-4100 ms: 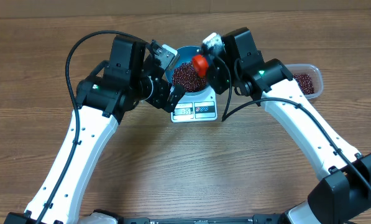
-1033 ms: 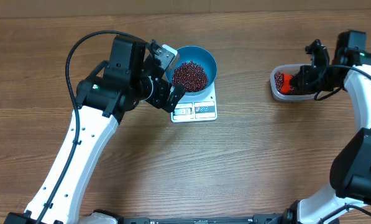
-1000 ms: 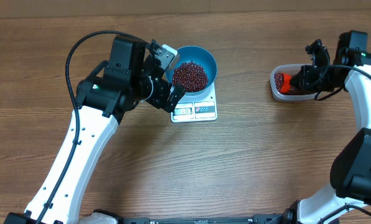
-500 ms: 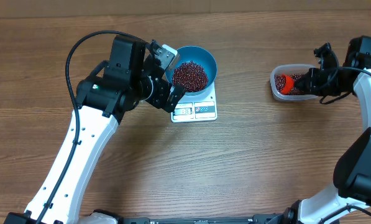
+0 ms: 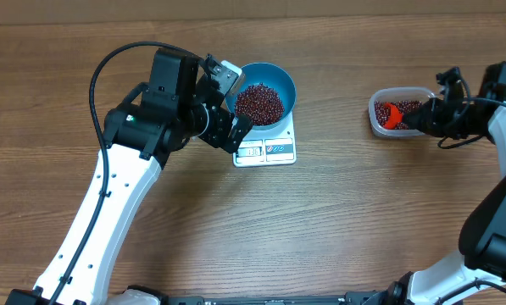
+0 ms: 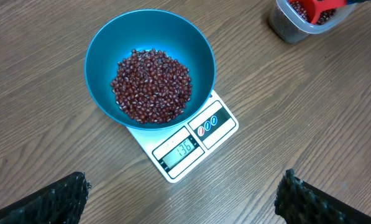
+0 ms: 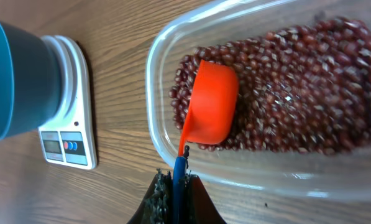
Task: Scoop item into bowl and weigh 150g on scale
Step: 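Dip the red scoop into the tub beans and lift it full, right gripper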
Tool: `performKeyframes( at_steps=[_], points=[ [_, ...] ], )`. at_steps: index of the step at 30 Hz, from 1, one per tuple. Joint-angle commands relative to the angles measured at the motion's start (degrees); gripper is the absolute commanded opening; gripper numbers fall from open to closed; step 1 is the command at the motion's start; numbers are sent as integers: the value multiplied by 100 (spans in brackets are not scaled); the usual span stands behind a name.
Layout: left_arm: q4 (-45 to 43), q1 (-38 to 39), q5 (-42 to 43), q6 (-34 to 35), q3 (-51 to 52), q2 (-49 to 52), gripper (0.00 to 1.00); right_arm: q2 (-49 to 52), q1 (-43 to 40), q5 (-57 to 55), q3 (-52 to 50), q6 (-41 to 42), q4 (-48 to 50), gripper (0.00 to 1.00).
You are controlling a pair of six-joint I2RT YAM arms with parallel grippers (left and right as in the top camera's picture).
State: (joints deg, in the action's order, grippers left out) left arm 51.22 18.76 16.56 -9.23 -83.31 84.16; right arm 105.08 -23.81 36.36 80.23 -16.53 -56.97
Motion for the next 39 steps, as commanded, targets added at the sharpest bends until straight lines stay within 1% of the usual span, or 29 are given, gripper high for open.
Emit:
performKeyframes(
  at_steps=[1, 8, 23, 28, 35, 39],
  points=[
    [-7, 11, 87, -107, -85, -133, 100, 0, -219, 614, -39, 136, -79, 4],
    [-7, 11, 87, -107, -85, -133, 100, 0, -595, 1128, -39, 129, -284, 4],
    [-7, 11, 87, -107, -85, -133, 100, 0, -796, 1204, -39, 129, -317, 4],
    [-7, 11, 87, -107, -85, -133, 100, 0, -942, 1541, -39, 127, -293, 4],
    [-7, 11, 87, -107, -85, -133, 100, 0, -1353, 1847, -39, 114, -315, 4],
    [-7, 11, 87, -107, -85, -133, 100, 0, -1482, 2393, -39, -232, -439, 4]
  ],
)
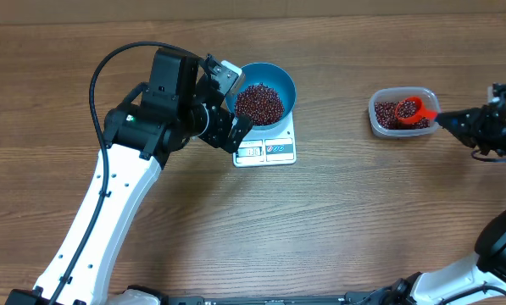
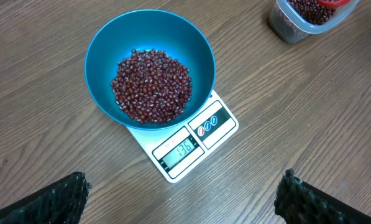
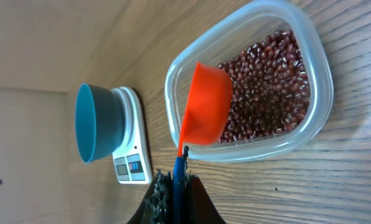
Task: Scoop item into bowl and weigh 150g on scale
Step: 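Dip the red scoop into the tub beans and lift it full, right gripper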
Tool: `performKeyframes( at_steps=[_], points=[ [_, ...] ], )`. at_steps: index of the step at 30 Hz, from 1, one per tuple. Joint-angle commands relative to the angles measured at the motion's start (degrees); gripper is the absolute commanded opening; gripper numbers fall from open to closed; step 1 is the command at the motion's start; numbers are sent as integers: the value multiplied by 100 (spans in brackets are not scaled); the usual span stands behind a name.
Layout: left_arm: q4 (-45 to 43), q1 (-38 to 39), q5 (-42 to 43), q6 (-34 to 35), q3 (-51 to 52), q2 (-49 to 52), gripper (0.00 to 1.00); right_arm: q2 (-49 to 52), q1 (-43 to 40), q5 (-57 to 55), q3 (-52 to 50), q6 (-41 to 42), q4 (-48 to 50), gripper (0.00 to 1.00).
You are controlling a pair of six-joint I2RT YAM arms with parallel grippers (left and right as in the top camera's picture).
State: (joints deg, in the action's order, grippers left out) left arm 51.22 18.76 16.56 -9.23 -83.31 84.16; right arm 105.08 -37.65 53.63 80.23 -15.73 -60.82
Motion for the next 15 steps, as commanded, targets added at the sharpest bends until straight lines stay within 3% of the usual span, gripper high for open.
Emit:
performKeyframes(
  at_steps=[1, 15],
  points=[
    [-7, 11, 87, -107, -85, -133, 100, 0, -111, 776, -39, -352, -72, 4],
    [-7, 11, 87, -107, -85, -133, 100, -46, -9, 2302, -35, -732, -415, 4]
  ],
)
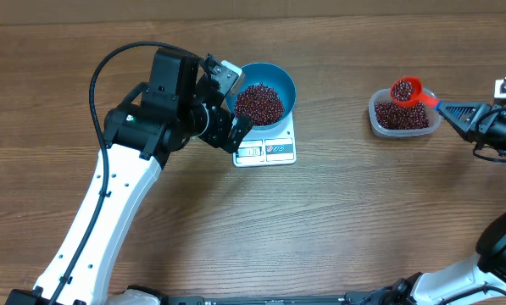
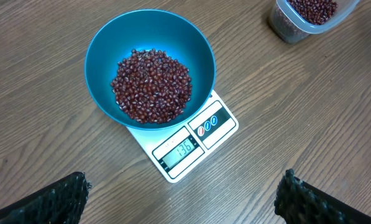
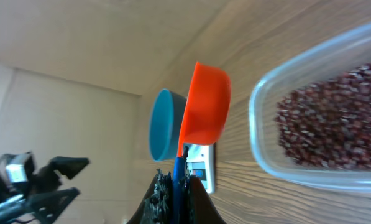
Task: Scoop item into bowl and weigh 150g on scale
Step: 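Dip the red scoop into the tub beans and lift it full, right gripper, then carry the filled scoop with the right gripper over the blue bowl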
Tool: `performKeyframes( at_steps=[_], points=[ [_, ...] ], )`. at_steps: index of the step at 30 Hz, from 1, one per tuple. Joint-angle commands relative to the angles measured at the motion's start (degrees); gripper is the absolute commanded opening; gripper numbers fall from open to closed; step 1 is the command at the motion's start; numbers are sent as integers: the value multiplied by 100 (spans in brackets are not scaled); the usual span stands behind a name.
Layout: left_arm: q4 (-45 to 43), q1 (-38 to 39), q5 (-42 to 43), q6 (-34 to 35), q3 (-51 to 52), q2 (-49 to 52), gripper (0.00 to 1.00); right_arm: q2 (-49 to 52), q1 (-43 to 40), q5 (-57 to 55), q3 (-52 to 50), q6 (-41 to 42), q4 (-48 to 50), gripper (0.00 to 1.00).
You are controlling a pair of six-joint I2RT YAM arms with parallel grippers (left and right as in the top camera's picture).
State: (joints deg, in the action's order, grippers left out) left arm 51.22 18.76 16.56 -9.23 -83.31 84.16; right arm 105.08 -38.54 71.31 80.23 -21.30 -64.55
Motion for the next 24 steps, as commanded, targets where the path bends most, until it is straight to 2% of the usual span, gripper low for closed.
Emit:
performKeyframes(
  at_steps=[1, 11, 18, 24],
  points=[
    [-7, 11, 87, -107, -85, -133, 100, -79, 153, 531, -33, -175, -74, 4],
    [-7, 11, 87, -107, -85, -133, 100, -507, 1349, 531, 153, 63, 52, 4],
    [-7, 11, 87, -107, -85, -133, 100, -544, 2446, 461, 380, 1224, 1069, 4],
    [-7, 11, 87, -107, -85, -133, 100, -544, 3322, -557, 380, 2573, 2417, 4]
  ],
)
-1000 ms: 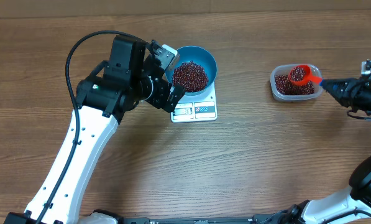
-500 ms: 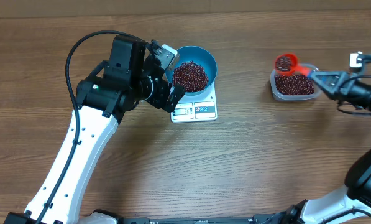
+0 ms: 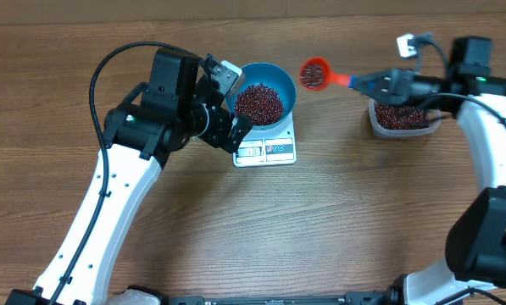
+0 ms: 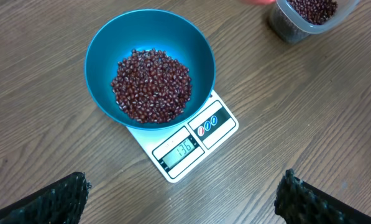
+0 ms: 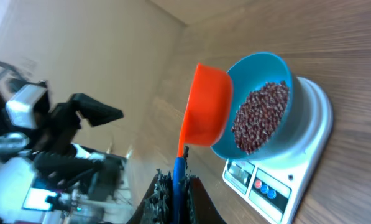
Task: Scoop item into bowl and weigh 150g on scale
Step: 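Carry the filled scoop with the right gripper over the blue bowl, then tilt the scoop with the right gripper to pour beans into bowl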
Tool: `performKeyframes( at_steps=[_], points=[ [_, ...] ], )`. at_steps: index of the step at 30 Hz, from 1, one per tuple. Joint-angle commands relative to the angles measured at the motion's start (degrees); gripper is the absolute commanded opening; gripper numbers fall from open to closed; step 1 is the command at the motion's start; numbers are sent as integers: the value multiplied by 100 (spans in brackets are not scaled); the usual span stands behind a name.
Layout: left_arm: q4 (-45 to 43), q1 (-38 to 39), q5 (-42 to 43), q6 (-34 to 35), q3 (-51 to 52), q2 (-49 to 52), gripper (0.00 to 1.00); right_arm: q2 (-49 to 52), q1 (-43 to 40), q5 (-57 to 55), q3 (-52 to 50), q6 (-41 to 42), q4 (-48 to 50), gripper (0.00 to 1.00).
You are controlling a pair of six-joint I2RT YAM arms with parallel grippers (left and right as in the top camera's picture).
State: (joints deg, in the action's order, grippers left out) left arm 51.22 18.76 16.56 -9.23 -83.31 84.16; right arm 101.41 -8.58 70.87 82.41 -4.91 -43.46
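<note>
A blue bowl (image 3: 267,95) part full of red beans (image 4: 151,86) sits on a white scale (image 3: 268,151) whose display (image 4: 184,148) reads 136. My right gripper (image 3: 380,84) is shut on the blue handle of an orange scoop (image 3: 314,73) carrying beans, held in the air just right of the bowl's rim. In the right wrist view the scoop (image 5: 205,106) hangs beside the bowl (image 5: 260,106). My left gripper (image 4: 182,194) hovers open near the scale, holding nothing.
A clear plastic container (image 3: 399,117) of red beans stands on the wooden table to the right, under the right arm. The left arm's body lies across the table's left half.
My right gripper has carried the loaded scoop from above the container leftward to just beside the bowl's right rim. The left arm and the 136 reading are unchanged.
The scoop was dug into the beans in the container. Then it sat at the container's rim, then lifted above it with beans inside. Now it hangs beside the bowl. The left gripper stayed open by the scale throughout.
</note>
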Motion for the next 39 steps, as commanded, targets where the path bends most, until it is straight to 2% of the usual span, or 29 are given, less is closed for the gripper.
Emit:
performKeyframes(
  at_steps=[1, 4, 12, 18, 22, 26, 29, 31, 34, 37, 39],
  points=[
    [-7, 11, 87, -107, -85, -133, 100, -177, 424, -601, 162, 1067, 476, 4],
    [-7, 11, 87, -107, -85, -133, 100, -177, 874, -1108, 162, 1613, 1086, 4],
    [-7, 11, 87, -107, -85, -133, 100, -177, 1582, -2479, 164, 1696, 1213, 4],
    [-7, 11, 87, -107, -85, -133, 100, -177, 1593, -2450, 166, 1687, 1211, 4],
    [-7, 11, 87, -107, -85, -133, 100, -177, 1602, -2415, 168, 1381, 1054, 4],
    [-7, 11, 87, -107, -85, -133, 100, -177, 1602, -2553, 166, 1683, 1143, 4],
    [-7, 11, 87, -107, -85, -133, 100, -177, 1687, -2044, 166, 778, 1121, 3],
    [-7, 11, 87, -107, -85, -133, 100, -177, 1735, -2345, 166, 804, 1084, 4],
    [-7, 11, 87, -107, -85, -133, 100, -177, 1735, -2940, 166, 1386, 1088, 4],
    [-7, 11, 87, -107, -85, -133, 100, -177, 1759, -2124, 166, 302, 1012, 4],
    [-7, 11, 87, -107, -85, -133, 100, -177, 1766, -2385, 166, 470, 1003, 4]
  ],
)
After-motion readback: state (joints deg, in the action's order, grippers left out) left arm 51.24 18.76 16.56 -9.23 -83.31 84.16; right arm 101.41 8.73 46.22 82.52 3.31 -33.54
